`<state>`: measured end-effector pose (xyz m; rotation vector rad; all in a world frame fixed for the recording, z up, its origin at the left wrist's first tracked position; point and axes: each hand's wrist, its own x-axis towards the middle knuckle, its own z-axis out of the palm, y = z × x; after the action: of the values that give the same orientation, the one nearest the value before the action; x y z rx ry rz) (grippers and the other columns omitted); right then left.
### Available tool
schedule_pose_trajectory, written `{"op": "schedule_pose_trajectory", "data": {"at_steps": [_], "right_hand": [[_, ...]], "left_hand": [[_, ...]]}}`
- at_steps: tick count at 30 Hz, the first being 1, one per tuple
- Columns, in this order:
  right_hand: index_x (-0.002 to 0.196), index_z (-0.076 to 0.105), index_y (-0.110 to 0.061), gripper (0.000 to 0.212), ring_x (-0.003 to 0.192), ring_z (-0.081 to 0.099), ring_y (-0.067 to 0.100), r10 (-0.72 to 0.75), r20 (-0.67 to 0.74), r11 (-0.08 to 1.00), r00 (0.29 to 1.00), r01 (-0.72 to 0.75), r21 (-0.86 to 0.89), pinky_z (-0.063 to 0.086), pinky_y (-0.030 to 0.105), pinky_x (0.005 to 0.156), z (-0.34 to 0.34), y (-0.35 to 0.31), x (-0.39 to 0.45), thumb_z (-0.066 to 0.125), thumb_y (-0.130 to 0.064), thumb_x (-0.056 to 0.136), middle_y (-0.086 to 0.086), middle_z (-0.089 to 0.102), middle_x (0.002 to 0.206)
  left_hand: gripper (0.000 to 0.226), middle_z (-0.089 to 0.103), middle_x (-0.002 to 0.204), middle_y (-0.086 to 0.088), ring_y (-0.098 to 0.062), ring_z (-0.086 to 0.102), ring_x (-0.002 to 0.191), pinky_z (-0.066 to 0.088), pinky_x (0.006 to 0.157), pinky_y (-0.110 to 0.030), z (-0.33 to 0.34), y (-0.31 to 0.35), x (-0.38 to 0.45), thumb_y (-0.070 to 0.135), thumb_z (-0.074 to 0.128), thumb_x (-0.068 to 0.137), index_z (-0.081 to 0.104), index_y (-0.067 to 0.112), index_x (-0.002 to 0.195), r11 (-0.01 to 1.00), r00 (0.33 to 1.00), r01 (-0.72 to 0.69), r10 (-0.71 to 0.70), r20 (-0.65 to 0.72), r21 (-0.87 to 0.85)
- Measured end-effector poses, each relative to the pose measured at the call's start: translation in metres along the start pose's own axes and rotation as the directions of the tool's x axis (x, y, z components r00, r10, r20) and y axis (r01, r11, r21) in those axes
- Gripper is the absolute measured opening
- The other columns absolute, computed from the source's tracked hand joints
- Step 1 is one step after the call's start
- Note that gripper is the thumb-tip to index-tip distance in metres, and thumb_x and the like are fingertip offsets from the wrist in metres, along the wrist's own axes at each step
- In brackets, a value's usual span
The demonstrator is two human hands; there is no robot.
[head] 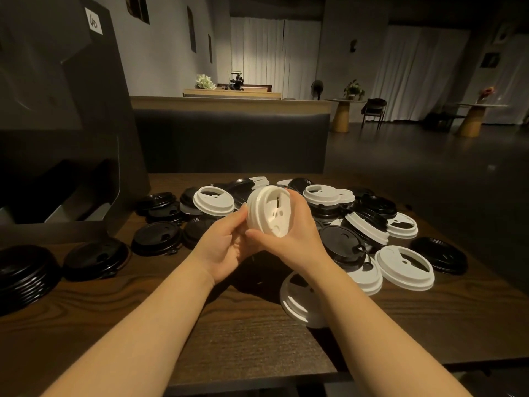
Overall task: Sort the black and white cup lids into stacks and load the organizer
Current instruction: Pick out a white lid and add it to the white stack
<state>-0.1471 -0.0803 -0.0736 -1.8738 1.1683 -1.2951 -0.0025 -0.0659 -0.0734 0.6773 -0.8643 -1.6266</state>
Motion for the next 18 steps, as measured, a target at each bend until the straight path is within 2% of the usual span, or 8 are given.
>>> {"op": "schedule_pose_trajectory", "data": {"at_steps": [3, 6, 9, 12, 14, 16, 18], "right_hand": [[0.119, 0.041, -0.032, 0.068, 0.107, 0.052, 0.004, -0.003, -0.076, 0.994, 0.997, 0.012, 0.113, 0.044, 0.020, 0.086, 0.001, 0.000, 0.001, 0.082, -0.034, 0.065, -0.014, 0.050, 0.115], [0.124, 0.042, -0.029, 0.064, 0.109, 0.053, 0.012, 0.051, -0.158, 0.966, 0.986, -0.008, 0.260, 0.048, 0.029, 0.089, -0.001, -0.001, 0.002, 0.080, -0.028, 0.072, -0.009, 0.051, 0.116], [0.127, 0.038, -0.031, 0.068, 0.116, 0.050, 0.017, 0.126, -0.306, 0.938, 0.944, -0.013, 0.346, 0.048, 0.042, 0.097, -0.009, 0.001, 0.006, 0.079, -0.030, 0.074, -0.006, 0.049, 0.121], [0.129, 0.040, -0.027, 0.076, 0.112, 0.053, 0.014, 0.126, -0.192, 0.959, 0.973, -0.069, 0.276, 0.050, 0.043, 0.096, -0.003, 0.001, 0.005, 0.081, -0.042, 0.066, -0.004, 0.050, 0.121], [0.133, 0.038, -0.027, 0.088, 0.115, 0.052, 0.012, 0.109, -0.104, 0.970, 0.989, -0.082, 0.230, 0.049, 0.038, 0.096, 0.006, -0.001, 0.001, 0.082, -0.048, 0.060, -0.003, 0.049, 0.127], [0.132, 0.038, -0.026, 0.082, 0.118, 0.050, 0.012, 0.098, -0.088, 0.969, 0.991, -0.075, 0.236, 0.047, 0.034, 0.098, 0.010, -0.003, 0.000, 0.084, -0.037, 0.065, -0.002, 0.047, 0.129], [0.128, 0.037, -0.028, 0.080, 0.117, 0.049, 0.011, 0.086, -0.081, 0.971, 0.993, -0.066, 0.230, 0.045, 0.029, 0.096, 0.009, -0.003, -0.002, 0.085, -0.029, 0.065, -0.003, 0.046, 0.128]], "left_hand": [[0.029, 0.074, 0.096, -0.007, -0.018, 0.071, 0.088, 0.056, 0.074, -0.037, 0.000, -0.001, 0.002, 0.030, 0.047, 0.097, 0.072, 0.016, 0.103, 0.996, 0.993, -0.068, 0.074, -0.095, 0.063], [0.027, 0.075, 0.086, -0.002, -0.014, 0.072, 0.080, 0.054, 0.069, -0.032, -0.002, 0.000, 0.007, 0.030, 0.046, 0.099, 0.067, 0.015, 0.109, 0.995, 0.968, -0.094, 0.101, -0.229, 0.042], [0.027, 0.073, 0.100, -0.003, -0.017, 0.068, 0.090, 0.052, 0.077, -0.035, -0.007, 0.005, 0.008, 0.023, 0.048, 0.098, 0.058, 0.013, 0.122, 0.984, 0.950, -0.130, 0.089, -0.298, -0.119], [0.027, 0.068, 0.117, -0.009, -0.019, 0.068, 0.095, 0.054, 0.076, -0.033, -0.007, 0.006, 0.007, 0.015, 0.045, 0.099, 0.057, 0.011, 0.123, 0.976, 0.967, -0.139, 0.099, -0.233, -0.165], [0.025, 0.071, 0.110, -0.008, -0.020, 0.069, 0.100, 0.055, 0.076, -0.031, -0.002, 0.001, 0.003, 0.009, 0.048, 0.095, 0.062, 0.012, 0.116, 0.992, 0.981, -0.128, 0.126, -0.145, -0.009], [0.032, 0.072, 0.110, -0.005, -0.018, 0.067, 0.105, 0.056, 0.079, -0.029, 0.001, -0.005, 0.001, 0.000, 0.054, 0.090, 0.062, 0.015, 0.117, 0.971, 0.989, -0.125, 0.139, -0.055, 0.203], [0.041, 0.069, 0.111, 0.000, -0.014, 0.064, 0.108, 0.054, 0.084, -0.022, 0.003, -0.009, -0.001, -0.005, 0.061, 0.086, 0.061, 0.024, 0.116, 0.830, 0.988, -0.144, 0.148, 0.036, 0.538]]}}
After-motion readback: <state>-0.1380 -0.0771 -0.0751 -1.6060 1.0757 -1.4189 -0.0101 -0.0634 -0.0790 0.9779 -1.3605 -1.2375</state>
